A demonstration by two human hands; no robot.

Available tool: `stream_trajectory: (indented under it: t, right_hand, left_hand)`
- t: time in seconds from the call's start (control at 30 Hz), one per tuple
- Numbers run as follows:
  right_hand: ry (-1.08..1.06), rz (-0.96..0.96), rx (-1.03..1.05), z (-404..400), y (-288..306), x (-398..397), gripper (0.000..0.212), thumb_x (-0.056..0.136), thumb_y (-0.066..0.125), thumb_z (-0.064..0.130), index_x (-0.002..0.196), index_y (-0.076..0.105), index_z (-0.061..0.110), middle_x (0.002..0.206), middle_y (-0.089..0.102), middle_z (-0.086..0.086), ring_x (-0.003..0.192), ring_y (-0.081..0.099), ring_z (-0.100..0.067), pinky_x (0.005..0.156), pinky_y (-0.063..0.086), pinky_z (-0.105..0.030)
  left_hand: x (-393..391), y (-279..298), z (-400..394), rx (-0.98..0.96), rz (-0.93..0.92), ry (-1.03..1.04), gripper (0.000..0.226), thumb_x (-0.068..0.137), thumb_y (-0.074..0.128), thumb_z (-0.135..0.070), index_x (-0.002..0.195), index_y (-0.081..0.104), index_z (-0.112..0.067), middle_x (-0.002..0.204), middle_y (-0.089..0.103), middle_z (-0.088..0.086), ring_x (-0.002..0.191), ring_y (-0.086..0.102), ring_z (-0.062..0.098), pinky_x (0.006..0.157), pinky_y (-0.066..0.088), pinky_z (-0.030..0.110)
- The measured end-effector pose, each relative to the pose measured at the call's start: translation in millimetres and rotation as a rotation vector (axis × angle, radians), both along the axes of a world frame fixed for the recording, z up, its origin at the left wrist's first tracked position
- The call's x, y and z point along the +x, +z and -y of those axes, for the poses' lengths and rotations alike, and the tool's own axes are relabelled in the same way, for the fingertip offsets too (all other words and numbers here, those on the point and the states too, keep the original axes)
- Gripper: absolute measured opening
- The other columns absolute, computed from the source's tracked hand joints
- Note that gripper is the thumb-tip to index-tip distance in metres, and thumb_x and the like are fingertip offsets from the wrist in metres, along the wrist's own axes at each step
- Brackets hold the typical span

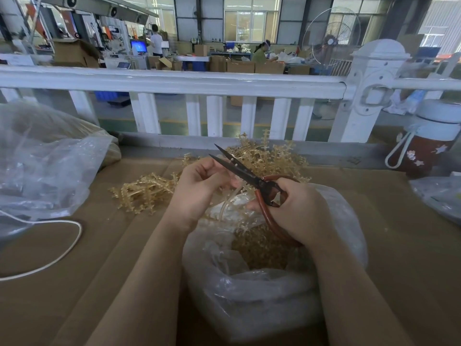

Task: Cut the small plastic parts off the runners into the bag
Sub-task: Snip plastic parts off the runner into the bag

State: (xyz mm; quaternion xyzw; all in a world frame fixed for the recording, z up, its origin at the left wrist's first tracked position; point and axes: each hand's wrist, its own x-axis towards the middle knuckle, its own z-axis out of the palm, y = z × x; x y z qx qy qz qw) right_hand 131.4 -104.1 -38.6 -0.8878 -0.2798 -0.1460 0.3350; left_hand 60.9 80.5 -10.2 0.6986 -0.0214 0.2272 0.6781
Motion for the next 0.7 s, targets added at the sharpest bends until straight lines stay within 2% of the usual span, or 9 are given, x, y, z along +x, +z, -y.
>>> stream_trajectory:
  t: [0.17,0.47,0.6,0.7]
  right_hand:
    - [0.003,-0.012,0.006,-0.6,-1.2,-0.3,0.063,0.061,0.058,0.090,0.097,0.070,0.039,0.082,0.067,0.025,0.073,0.054,0.014,0.058,0.034,-0.007]
    - [0.018,-0.036,0.058,-0.6,-2.1,0.1,0.062,0.057,0.054,0.093,0.087,0.067,0.040,0.073,0.065,0.023,0.069,0.059,0.006,0.057,0.042,-0.013]
    - [0.027,-0.056,0.075,-0.9,-2.3,0.6,0.061,0.054,0.053,0.095,0.084,0.065,0.043,0.071,0.065,0.024,0.070,0.060,0.005,0.056,0.042,-0.013]
    - [0.024,-0.052,0.060,-0.7,-1.6,0.3,0.051,0.056,0.059,0.093,0.080,0.059,0.048,0.070,0.062,0.030,0.073,0.060,0.008,0.055,0.037,-0.010]
  left_hand:
    - [-0.9,0.2,2.9,0.006,0.048,-0.002,0.025,0.089,0.060,0.007,0.076,0.070,-0.012,0.068,0.071,-0.001,0.062,0.063,0.007,0.058,0.047,0.014]
    - [3.4,-5.8,1.0,-0.062,0.055,-0.012,0.015,0.090,0.064,-0.004,0.077,0.070,-0.007,0.071,0.070,0.006,0.064,0.057,0.015,0.059,0.047,0.020]
    - [4.6,-7.0,-0.8,-0.057,0.058,-0.007,0.015,0.089,0.065,-0.004,0.075,0.070,-0.007,0.072,0.070,0.006,0.065,0.058,0.015,0.061,0.048,0.021]
    - [4.9,-7.4,-0.5,-0.012,0.045,-0.021,0.013,0.089,0.064,-0.001,0.078,0.070,-0.003,0.071,0.071,0.005,0.065,0.063,0.012,0.062,0.048,0.018]
